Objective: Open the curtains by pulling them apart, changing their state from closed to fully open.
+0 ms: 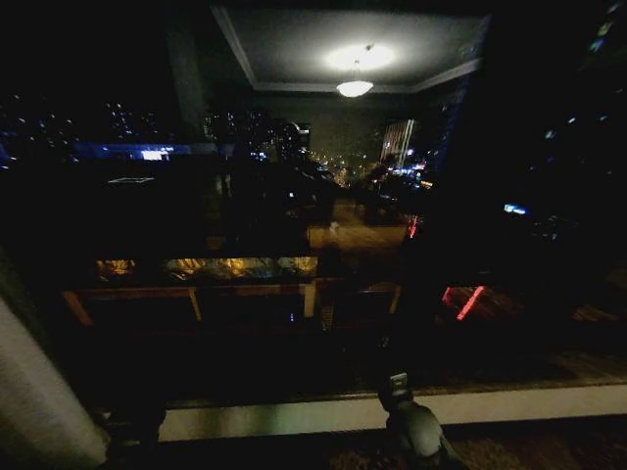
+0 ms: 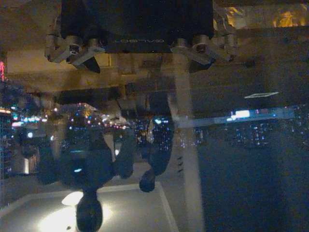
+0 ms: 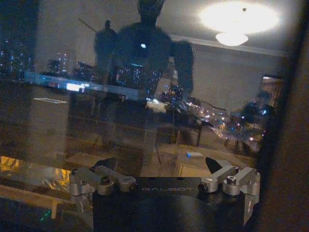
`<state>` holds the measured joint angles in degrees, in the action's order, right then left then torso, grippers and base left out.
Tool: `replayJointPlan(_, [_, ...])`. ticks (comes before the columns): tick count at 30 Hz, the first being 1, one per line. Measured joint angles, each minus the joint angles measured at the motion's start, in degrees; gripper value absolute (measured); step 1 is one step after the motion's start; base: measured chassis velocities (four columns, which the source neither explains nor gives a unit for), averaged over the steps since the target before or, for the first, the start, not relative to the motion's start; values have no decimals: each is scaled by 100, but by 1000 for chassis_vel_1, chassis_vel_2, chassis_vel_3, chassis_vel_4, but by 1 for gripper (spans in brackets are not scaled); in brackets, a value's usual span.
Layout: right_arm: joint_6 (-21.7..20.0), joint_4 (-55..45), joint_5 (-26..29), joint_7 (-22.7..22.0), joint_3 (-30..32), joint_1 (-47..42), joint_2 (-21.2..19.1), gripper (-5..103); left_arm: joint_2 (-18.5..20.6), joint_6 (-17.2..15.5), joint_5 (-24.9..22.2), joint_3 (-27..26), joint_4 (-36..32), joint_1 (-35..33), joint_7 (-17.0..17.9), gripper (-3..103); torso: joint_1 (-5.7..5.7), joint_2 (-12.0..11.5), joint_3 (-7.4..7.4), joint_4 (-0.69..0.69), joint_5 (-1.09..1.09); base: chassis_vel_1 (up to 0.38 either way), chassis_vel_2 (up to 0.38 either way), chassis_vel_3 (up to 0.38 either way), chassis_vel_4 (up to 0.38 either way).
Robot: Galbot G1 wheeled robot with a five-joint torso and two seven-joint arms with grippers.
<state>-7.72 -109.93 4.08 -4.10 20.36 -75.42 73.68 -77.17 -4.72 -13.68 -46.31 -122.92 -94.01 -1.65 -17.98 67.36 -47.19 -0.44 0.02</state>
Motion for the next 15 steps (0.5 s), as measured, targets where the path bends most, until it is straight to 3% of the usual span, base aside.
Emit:
replayJointPlan(9, [-51, 71, -19, 1, -23, 48, 27, 100, -8, 43, 1, 18, 206, 38, 1, 100, 0, 0, 0, 0, -1, -318, -360, 314, 346])
replayJointPlan(15, [-65, 139, -22, -3, -28, 87, 54, 100, -9, 101, 1, 38, 296, 69, -7, 100, -1, 0, 0, 0, -2, -178, -394, 197, 412])
